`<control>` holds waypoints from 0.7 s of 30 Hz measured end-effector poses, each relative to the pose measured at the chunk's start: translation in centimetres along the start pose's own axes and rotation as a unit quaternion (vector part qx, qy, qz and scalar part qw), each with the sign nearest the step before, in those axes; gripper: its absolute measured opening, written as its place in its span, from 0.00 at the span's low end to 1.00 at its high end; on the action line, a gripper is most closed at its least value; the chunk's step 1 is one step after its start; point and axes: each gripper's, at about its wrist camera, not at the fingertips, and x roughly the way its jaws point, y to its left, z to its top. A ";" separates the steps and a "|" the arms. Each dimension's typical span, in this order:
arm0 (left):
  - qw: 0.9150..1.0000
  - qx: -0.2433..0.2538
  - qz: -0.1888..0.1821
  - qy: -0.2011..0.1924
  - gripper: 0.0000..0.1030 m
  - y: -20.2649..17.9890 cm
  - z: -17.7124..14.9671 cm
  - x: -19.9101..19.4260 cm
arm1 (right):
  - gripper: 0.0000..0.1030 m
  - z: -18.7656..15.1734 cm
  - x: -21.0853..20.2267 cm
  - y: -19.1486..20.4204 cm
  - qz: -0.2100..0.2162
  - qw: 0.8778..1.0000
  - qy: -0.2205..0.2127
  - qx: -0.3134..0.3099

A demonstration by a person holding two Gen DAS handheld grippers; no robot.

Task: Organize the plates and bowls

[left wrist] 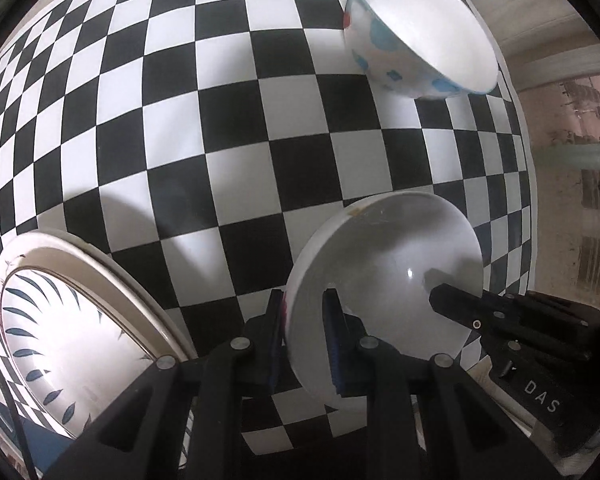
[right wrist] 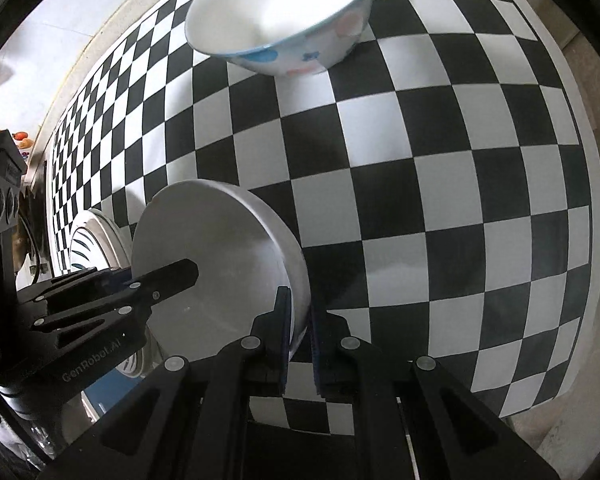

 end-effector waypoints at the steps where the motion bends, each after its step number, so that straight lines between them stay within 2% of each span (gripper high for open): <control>1: 1.000 0.001 0.002 0.000 0.16 0.0 -0.1 0.1 | 0.10 0.0 0.0 0.0 -0.001 1.000 0.003 -0.001; 4: 1.000 0.006 0.011 0.001 0.16 -0.2 -0.1 0.5 | 0.10 -0.2 0.5 0.0 -0.002 1.000 0.011 -0.004; 17: 1.000 0.001 0.008 0.009 0.17 -0.4 -0.2 1.5 | 0.11 0.0 0.9 0.8 -0.010 1.000 0.011 -0.012; 21: 1.000 -0.013 0.008 0.021 0.17 0.3 -0.8 0.4 | 0.11 0.4 0.9 0.0 0.014 0.999 0.036 0.006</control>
